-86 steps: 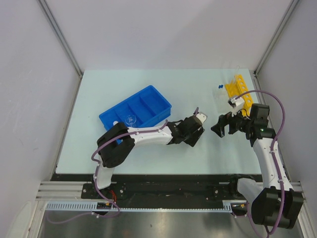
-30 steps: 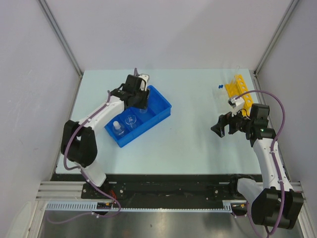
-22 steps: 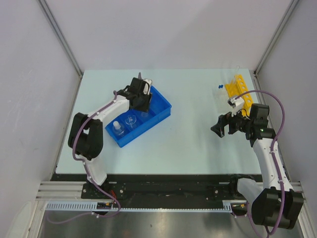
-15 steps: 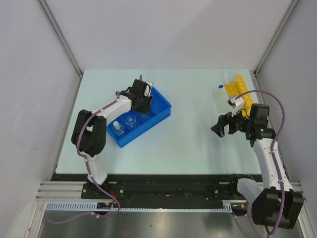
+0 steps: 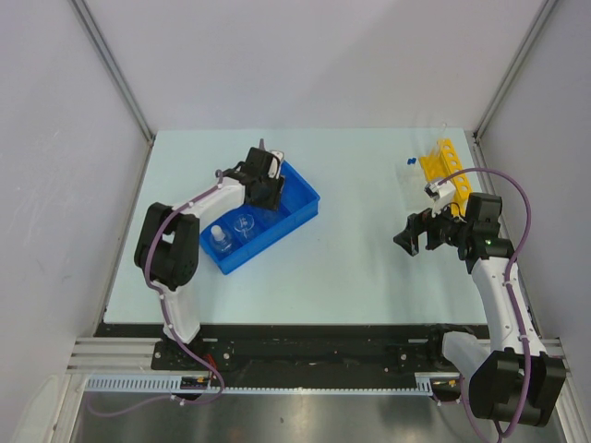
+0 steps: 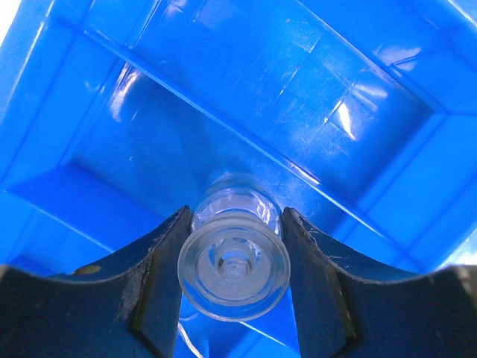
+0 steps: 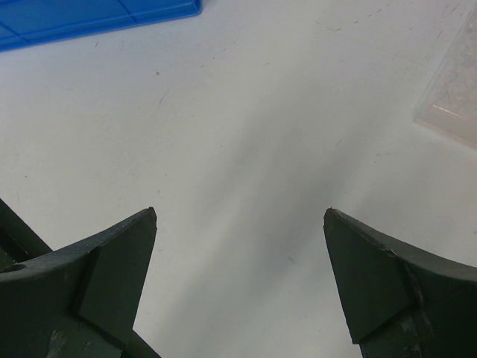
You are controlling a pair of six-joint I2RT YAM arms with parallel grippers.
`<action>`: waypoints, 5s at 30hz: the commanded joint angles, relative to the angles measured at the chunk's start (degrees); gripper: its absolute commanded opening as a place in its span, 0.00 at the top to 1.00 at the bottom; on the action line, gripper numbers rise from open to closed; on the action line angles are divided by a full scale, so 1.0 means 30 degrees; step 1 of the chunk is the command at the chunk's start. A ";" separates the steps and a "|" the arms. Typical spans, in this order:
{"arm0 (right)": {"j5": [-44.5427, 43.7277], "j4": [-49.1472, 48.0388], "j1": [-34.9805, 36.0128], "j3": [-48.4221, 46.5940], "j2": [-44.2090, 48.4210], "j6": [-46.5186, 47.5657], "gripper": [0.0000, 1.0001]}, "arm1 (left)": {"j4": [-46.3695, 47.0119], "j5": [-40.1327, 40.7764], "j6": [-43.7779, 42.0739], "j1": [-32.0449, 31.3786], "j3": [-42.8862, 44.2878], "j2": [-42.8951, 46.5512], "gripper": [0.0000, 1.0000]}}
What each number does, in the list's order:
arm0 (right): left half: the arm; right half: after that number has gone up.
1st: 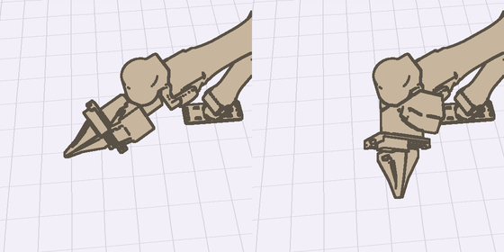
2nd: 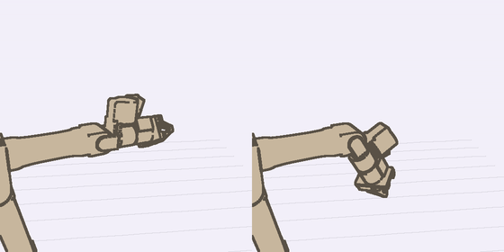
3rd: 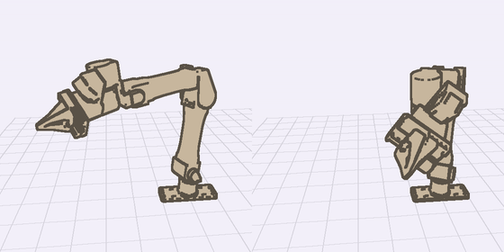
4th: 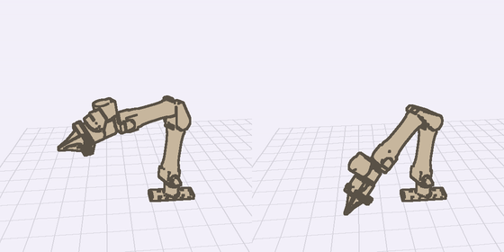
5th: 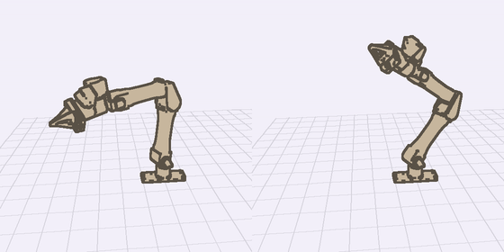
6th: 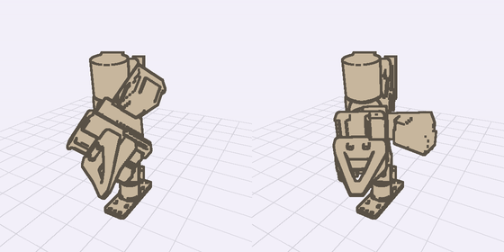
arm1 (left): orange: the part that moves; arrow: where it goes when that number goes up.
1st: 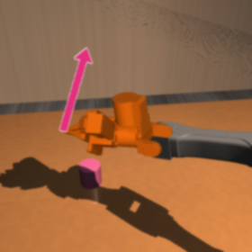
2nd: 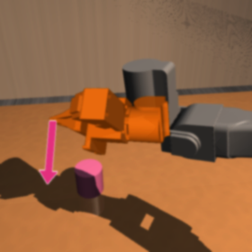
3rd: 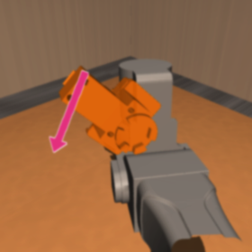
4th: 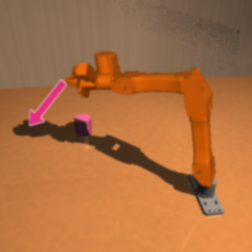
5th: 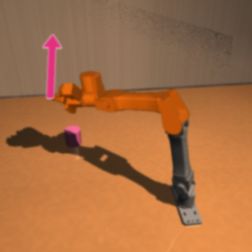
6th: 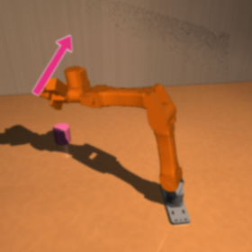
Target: Organize the chemistry lab equipment
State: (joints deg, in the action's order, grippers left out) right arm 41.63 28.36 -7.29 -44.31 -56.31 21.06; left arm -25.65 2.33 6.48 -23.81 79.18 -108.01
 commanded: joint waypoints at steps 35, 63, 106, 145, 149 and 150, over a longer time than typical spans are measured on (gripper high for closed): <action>0.7655 0.3786 0.0142 -0.0198 -0.0241 0.9406 0.00 | 0.1811 -0.4667 -0.0375 0.4858 -0.6582 1.6101 0.00; -0.4179 0.6720 1.6960 -2.1846 -2.1010 1.8469 0.27 | 0.2925 0.0454 -0.0314 0.5770 -1.3677 2.5719 0.00; -0.7019 0.3644 1.3860 -1.7724 -2.0139 1.1967 0.85 | 0.3071 -0.0160 -0.0344 0.5799 -1.3765 2.5953 0.00; -0.6025 0.5488 0.8729 -1.5346 -1.7586 1.6271 0.80 | 0.3100 -0.0542 -0.0285 0.5799 -1.3795 2.5748 0.00; -0.5761 0.5547 0.8816 -1.5199 -1.7265 1.6184 0.74 | 0.3100 -0.0600 -0.0256 0.5799 -1.3795 2.5690 0.00; -0.5702 0.5576 0.8874 -1.5112 -1.7032 1.6154 0.72 | 0.3100 -0.0600 -0.0285 0.5799 -1.3795 2.5719 0.00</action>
State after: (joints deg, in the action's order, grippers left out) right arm 22.74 43.24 19.25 -88.92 -112.55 68.34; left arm -18.11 1.28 7.03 -6.83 38.17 -30.74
